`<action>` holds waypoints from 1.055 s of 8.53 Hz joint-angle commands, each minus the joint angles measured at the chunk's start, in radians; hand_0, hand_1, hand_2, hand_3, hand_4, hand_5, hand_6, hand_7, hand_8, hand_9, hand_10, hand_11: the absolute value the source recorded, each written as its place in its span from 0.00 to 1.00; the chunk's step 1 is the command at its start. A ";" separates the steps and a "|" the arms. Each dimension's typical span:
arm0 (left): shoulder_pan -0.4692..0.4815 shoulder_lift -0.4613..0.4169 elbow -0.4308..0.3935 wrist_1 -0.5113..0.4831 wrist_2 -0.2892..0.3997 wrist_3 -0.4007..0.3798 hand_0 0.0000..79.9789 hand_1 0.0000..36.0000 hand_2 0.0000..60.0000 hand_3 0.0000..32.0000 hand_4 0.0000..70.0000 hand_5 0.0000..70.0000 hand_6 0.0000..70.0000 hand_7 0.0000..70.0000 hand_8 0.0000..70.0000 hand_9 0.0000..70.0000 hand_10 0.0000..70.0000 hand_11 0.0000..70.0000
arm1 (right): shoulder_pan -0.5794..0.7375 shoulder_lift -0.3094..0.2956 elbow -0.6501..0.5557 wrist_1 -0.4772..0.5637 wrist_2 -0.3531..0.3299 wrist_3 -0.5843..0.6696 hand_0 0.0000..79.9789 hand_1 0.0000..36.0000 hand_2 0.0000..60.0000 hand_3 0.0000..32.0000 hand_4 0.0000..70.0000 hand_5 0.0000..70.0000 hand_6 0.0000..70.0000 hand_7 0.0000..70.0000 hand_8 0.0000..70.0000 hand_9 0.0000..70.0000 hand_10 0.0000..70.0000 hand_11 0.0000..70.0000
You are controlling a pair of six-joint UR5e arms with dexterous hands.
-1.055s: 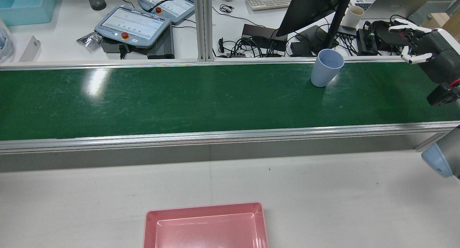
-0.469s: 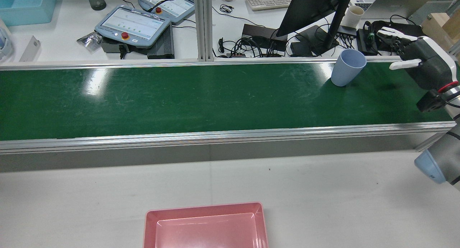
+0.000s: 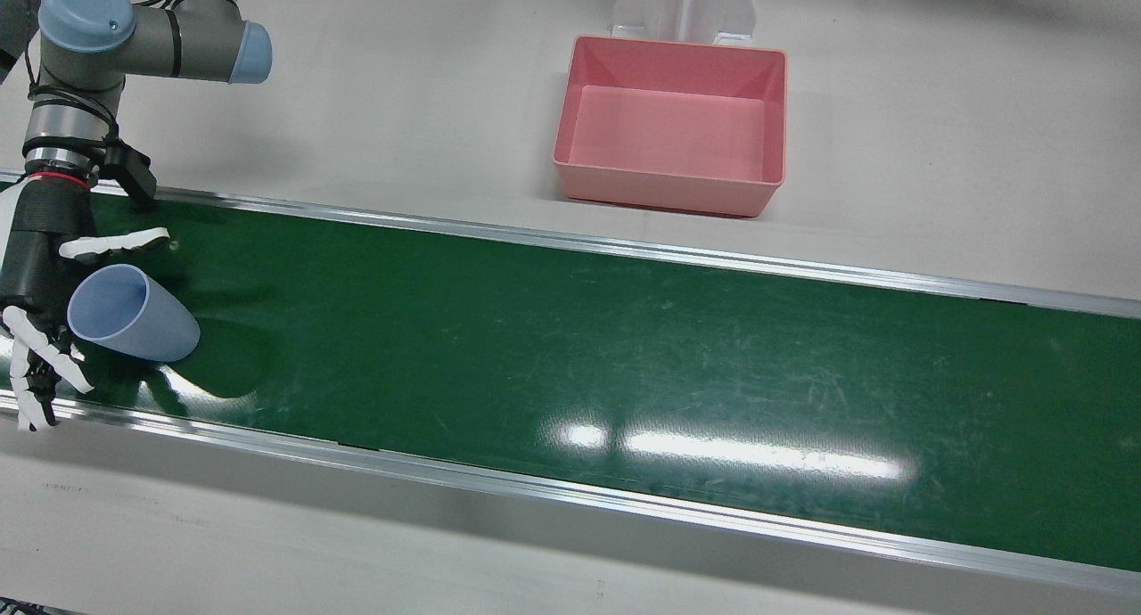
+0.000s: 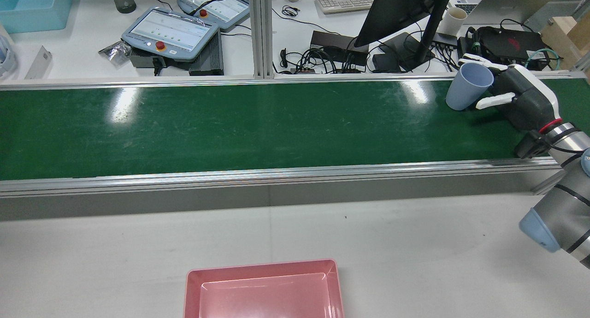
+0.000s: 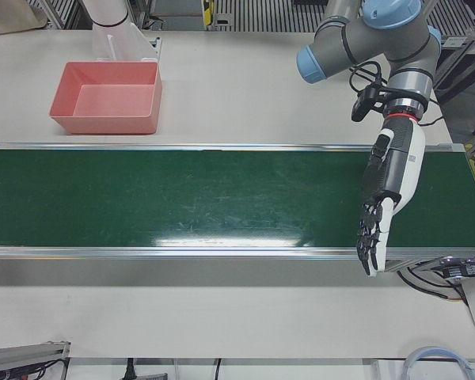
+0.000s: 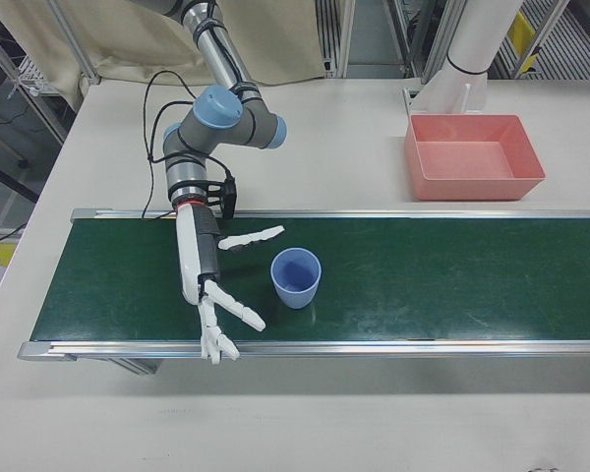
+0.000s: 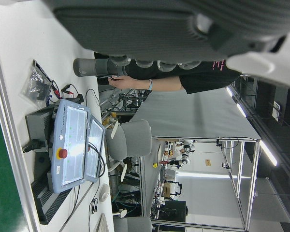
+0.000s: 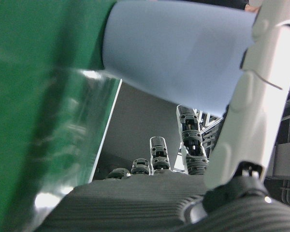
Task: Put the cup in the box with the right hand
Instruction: 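Close the right hand fingers around the light blue cup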
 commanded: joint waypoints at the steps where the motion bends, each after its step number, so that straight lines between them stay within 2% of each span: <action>1: 0.000 0.000 0.000 0.000 0.000 0.001 0.00 0.00 0.00 0.00 0.00 0.00 0.00 0.00 0.00 0.00 0.00 0.00 | -0.013 -0.001 0.002 0.000 0.002 0.001 0.68 0.43 0.08 0.00 0.08 0.08 0.07 0.22 0.02 0.08 0.00 0.00; 2: 0.000 0.000 0.000 0.000 0.000 0.001 0.00 0.00 0.00 0.00 0.00 0.00 0.00 0.00 0.00 0.00 0.00 0.00 | -0.013 -0.004 0.013 0.000 0.003 0.008 0.69 0.39 0.03 0.00 0.11 0.08 0.07 0.23 0.02 0.09 0.00 0.00; 3: 0.000 0.000 0.000 -0.002 0.000 0.001 0.00 0.00 0.00 0.00 0.00 0.00 0.00 0.00 0.00 0.00 0.00 0.00 | -0.018 -0.007 0.013 -0.003 0.006 0.027 0.69 0.44 0.06 0.00 0.10 0.08 0.07 0.23 0.02 0.09 0.00 0.00; 4: 0.000 0.000 0.001 -0.002 0.000 0.001 0.00 0.00 0.00 0.00 0.00 0.00 0.00 0.00 0.00 0.00 0.00 0.00 | -0.021 -0.006 0.007 -0.015 0.005 0.031 0.67 0.50 0.15 0.00 0.09 0.08 0.07 0.22 0.01 0.07 0.00 0.00; 5: 0.000 0.000 0.000 -0.002 0.000 0.000 0.00 0.00 0.00 0.00 0.00 0.00 0.00 0.00 0.00 0.00 0.00 0.00 | -0.017 -0.007 0.002 -0.017 0.002 0.036 0.74 1.00 1.00 0.00 0.22 0.22 0.42 1.00 0.39 0.69 0.10 0.21; 6: 0.000 0.000 0.000 -0.002 0.000 0.001 0.00 0.00 0.00 0.00 0.00 0.00 0.00 0.00 0.00 0.00 0.00 0.00 | -0.020 -0.007 0.001 -0.018 -0.003 0.054 1.00 1.00 1.00 0.00 0.69 0.35 0.65 1.00 1.00 1.00 0.52 0.78; 7: 0.000 0.000 0.000 -0.002 0.000 0.001 0.00 0.00 0.00 0.00 0.00 0.00 0.00 0.00 0.00 0.00 0.00 0.00 | -0.032 -0.004 0.004 -0.017 -0.023 0.068 1.00 1.00 1.00 0.00 0.81 0.39 0.71 1.00 1.00 1.00 0.67 0.98; 8: 0.000 0.000 0.000 -0.002 0.000 0.001 0.00 0.00 0.00 0.00 0.00 0.00 0.00 0.00 0.00 0.00 0.00 0.00 | -0.012 0.003 0.028 -0.031 -0.040 0.068 1.00 1.00 1.00 0.00 0.74 0.42 0.75 1.00 1.00 1.00 0.74 1.00; 9: 0.000 0.000 0.000 0.000 0.000 0.001 0.00 0.00 0.00 0.00 0.00 0.00 0.00 0.00 0.00 0.00 0.00 0.00 | 0.049 0.001 0.106 -0.063 -0.043 0.065 0.98 1.00 1.00 0.00 0.72 0.46 0.79 1.00 1.00 1.00 0.81 1.00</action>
